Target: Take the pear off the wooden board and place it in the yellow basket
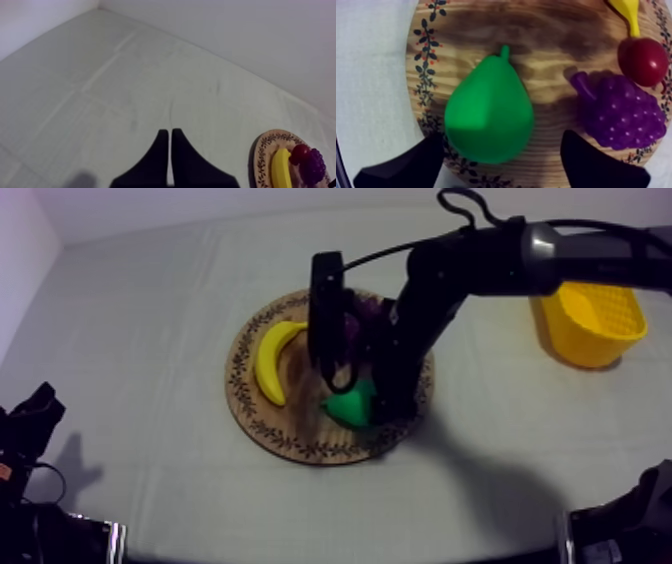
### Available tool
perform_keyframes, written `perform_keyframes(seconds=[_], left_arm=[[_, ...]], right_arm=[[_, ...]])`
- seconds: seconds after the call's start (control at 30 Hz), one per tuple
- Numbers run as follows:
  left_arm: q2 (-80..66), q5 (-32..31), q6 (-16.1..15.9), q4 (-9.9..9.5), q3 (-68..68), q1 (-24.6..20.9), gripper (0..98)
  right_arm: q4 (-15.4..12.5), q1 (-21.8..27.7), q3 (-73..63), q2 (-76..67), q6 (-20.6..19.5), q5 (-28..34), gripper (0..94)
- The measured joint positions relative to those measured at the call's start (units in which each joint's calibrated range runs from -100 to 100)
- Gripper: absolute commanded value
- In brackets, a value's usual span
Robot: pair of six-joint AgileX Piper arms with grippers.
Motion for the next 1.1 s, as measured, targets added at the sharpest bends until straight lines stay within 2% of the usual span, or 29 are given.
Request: perform_keyframes(seconds=[0.47,0.67,0.9,1.1], left_arm=[[0.00,0.00,0.00,0.00,0.00,0.00,0.1],[0.00,0.00,0.00,0.00,0.00,0.00,0.1],[0.00,0.00,0.00,0.00,0.00,0.00,0.1],[0.00,0.00,0.00,0.00,0.00,0.00,0.1]], right_arm=[[-0.24,-1.61,-2.20,2.90,0.68,0.59,63.6],[-0.39,-2.28,-2.82,4.09,1.17,0.67,60.0],[-0.98,-2.63,-3.16,4.78,1.75,1.12,51.7],[-0.95,-2.47,-3.10,4.85,0.63,0.25,38.4]])
